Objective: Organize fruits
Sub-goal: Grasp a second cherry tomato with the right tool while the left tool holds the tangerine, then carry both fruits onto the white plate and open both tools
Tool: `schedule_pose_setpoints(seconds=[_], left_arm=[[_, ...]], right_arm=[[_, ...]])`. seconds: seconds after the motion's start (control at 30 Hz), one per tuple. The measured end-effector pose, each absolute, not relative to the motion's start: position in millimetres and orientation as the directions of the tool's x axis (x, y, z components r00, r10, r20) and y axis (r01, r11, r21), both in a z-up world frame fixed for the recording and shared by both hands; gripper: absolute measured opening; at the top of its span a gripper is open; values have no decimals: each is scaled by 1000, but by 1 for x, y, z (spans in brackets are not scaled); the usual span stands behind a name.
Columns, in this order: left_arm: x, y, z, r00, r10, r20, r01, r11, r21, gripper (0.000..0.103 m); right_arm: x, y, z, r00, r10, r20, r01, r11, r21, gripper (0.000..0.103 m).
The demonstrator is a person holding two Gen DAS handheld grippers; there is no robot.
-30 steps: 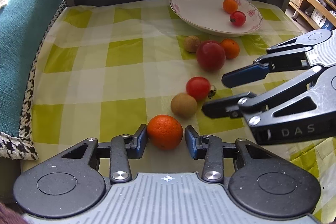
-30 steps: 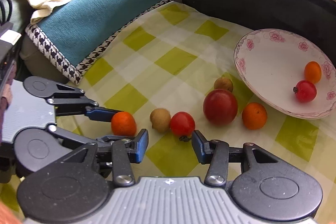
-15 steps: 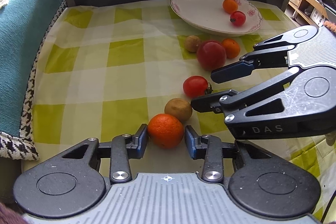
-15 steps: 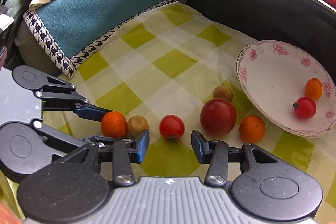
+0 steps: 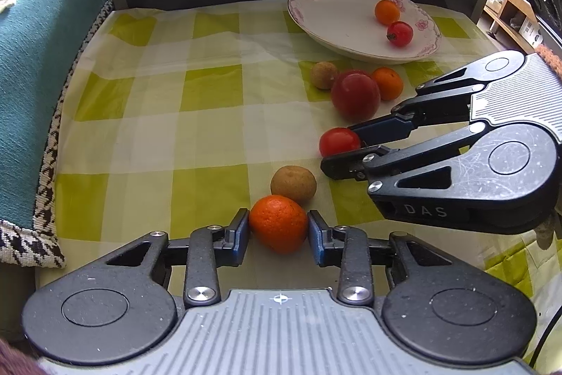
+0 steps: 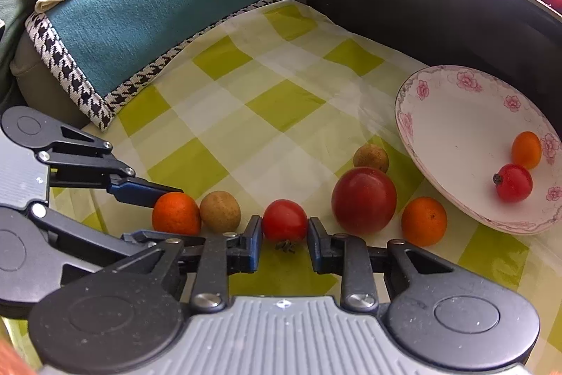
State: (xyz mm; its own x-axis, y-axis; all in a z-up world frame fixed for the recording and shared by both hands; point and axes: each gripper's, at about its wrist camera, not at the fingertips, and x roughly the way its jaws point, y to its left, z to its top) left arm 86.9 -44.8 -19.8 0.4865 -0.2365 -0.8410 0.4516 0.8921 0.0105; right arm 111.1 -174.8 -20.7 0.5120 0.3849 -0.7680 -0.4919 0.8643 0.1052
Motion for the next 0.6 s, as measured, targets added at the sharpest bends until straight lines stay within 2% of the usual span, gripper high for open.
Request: schedule_pose_setpoints(seconds=[0.6], left_arm=[[89,-77,7,515,-305,-801,503,864,-5,42]], right_arm=[[89,-222,15,590,273,-760,-352,934,62,30]])
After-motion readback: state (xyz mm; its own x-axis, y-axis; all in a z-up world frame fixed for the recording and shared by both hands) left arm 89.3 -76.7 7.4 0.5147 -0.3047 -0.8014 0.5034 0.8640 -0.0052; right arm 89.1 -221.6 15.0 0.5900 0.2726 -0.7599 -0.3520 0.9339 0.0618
